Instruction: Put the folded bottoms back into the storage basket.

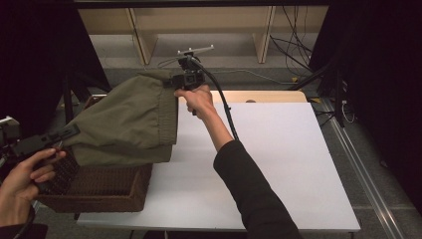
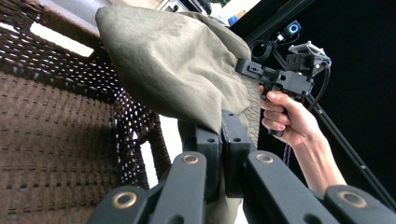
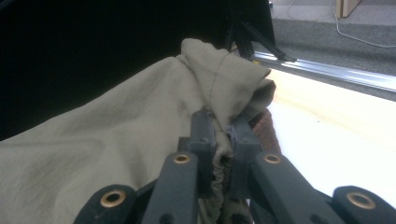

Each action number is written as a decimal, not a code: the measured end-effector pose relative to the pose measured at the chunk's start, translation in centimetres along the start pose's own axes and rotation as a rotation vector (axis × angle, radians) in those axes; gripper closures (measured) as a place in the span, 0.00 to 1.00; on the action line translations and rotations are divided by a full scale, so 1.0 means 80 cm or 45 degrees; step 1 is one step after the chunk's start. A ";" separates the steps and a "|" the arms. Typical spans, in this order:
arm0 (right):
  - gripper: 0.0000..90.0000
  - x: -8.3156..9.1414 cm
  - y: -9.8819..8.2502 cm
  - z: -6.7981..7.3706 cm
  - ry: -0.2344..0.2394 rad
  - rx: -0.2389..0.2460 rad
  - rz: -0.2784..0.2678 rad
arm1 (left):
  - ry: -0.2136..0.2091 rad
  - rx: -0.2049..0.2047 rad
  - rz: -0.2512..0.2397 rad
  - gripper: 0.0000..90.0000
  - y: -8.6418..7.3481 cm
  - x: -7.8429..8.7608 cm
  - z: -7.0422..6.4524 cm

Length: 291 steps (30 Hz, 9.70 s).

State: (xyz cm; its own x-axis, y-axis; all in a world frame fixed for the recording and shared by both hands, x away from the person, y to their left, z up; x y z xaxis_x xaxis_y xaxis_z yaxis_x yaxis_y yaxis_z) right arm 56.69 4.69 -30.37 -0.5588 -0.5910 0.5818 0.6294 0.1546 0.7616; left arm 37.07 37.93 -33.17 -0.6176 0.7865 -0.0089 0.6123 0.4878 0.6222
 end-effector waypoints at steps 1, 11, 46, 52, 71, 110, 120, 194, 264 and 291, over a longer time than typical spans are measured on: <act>0.93 0.000 0.000 0.000 0.000 0.000 0.000 | 0.001 0.002 -0.005 0.97 0.000 0.001 0.000; 0.93 -0.015 -0.001 0.024 0.009 0.011 0.005 | 0.007 0.009 -0.037 0.97 0.007 0.027 0.009; 0.93 -0.058 -0.013 0.083 0.066 0.017 0.043 | 0.040 0.045 -0.148 0.97 0.020 0.094 0.038; 0.93 -0.063 -0.016 0.085 0.069 0.013 0.049 | 0.044 0.044 -0.143 0.97 0.019 0.095 0.039; 0.93 -0.075 -0.027 0.094 0.070 0.020 0.065 | 0.078 0.053 -0.146 0.97 0.017 0.106 0.047; 0.92 -0.095 -0.043 0.095 0.046 0.035 0.107 | 0.168 0.066 -0.092 0.96 0.012 0.103 0.060; 0.55 -0.095 -0.037 0.086 0.056 -0.005 0.075 | 0.619 0.036 0.083 0.20 0.007 0.086 0.074; 0.27 0.056 -0.043 -0.036 -0.063 0.053 -0.103 | 0.288 -0.194 0.122 0.25 -0.030 -0.086 -0.009; 0.23 0.182 -0.124 -0.125 -0.208 0.071 -0.255 | 0.042 -0.301 0.258 0.23 -0.135 -0.216 -0.051; 0.19 0.213 -0.188 -0.125 -0.275 0.160 -0.291 | -0.031 -0.414 0.307 0.19 -0.179 -0.244 -0.061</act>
State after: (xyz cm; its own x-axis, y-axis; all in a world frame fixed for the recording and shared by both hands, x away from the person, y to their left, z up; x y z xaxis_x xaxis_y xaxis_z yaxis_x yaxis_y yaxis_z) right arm 43.06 -15.61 -34.78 -0.7877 -0.4422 0.4289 0.4107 0.1419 0.9007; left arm 37.97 13.79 -38.09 -0.4607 0.8745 0.1516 0.5480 0.1459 0.8237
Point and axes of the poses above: each handheld gripper's, and its own axes: x roughly backward along the jaws, y roughly out of its top, z roughly to its left, the point moved 4 cm from there along -x, roughly forward along the jaws, and after that the axes turned 15 degrees about -y, right-handed, at the moved point
